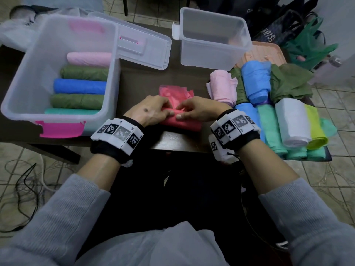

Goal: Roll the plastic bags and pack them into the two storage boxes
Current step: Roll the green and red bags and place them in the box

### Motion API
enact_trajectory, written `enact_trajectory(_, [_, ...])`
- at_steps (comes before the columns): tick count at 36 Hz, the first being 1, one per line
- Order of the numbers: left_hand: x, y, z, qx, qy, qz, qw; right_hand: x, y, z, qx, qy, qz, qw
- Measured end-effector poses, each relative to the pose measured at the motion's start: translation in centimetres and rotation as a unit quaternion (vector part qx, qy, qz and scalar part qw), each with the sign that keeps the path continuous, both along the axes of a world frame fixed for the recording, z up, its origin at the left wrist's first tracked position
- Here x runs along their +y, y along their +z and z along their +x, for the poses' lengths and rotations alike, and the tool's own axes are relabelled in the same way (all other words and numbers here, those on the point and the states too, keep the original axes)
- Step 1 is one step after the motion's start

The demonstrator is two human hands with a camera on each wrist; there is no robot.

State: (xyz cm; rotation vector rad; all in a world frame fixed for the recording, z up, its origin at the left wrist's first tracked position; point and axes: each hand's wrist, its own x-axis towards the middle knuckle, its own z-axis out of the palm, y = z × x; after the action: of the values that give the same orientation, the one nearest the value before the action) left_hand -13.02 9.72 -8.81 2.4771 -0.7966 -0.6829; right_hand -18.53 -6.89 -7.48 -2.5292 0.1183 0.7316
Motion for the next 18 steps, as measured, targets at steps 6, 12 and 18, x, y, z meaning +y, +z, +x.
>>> enact_trajectory(6, [-0.8,-0.5,-0.2,-0.001,0.006,0.014,1.0,0.1,-1.6,-0.8,-0.108,-0.043,-0.04,0.992])
enact_trajectory(12, [-1.6,-0.9,0.1,-0.076,-0.006,0.079,0.994,1.7,-2.2,-1.2,-0.227,-0.081,-0.073,0.968])
enact_trajectory(18, [-1.8,-1.0,0.5,-0.098,0.007,0.085,0.992,2.6,-2.9,-2.5,-0.262,-0.061,-0.104,0.957])
